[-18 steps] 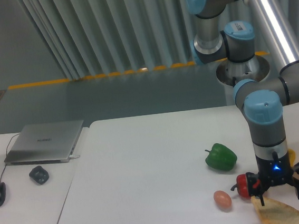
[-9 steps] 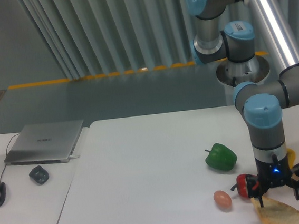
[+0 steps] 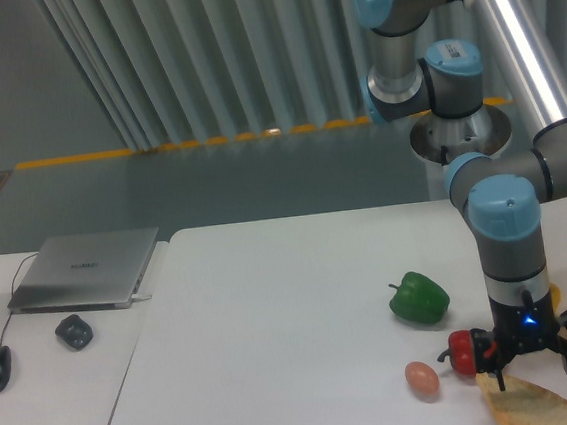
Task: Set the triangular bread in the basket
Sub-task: 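Close the gripper on the triangular bread slice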
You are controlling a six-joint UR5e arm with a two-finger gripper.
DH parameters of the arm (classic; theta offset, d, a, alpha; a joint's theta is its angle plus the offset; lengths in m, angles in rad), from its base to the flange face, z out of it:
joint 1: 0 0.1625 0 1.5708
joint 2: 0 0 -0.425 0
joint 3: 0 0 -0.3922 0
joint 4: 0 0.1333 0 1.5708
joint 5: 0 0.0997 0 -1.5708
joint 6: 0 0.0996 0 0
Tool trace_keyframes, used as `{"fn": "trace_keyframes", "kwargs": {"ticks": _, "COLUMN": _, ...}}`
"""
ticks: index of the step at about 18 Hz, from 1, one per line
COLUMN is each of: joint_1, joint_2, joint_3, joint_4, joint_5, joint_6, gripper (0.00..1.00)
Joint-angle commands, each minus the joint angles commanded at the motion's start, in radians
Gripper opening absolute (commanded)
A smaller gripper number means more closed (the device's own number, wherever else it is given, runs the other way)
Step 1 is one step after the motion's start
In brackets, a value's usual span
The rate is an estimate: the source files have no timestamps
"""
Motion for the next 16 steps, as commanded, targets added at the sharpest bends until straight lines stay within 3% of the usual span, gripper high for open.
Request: {"fn": "trace_keyframes", "kwargs": {"ticks": 16, "joint_1": 0.000, "joint_2": 0.000, "joint_3": -0.005, "joint_4": -0.002, "joint_5": 0.002, "joint_6": -0.005, "gripper": 1.00}}
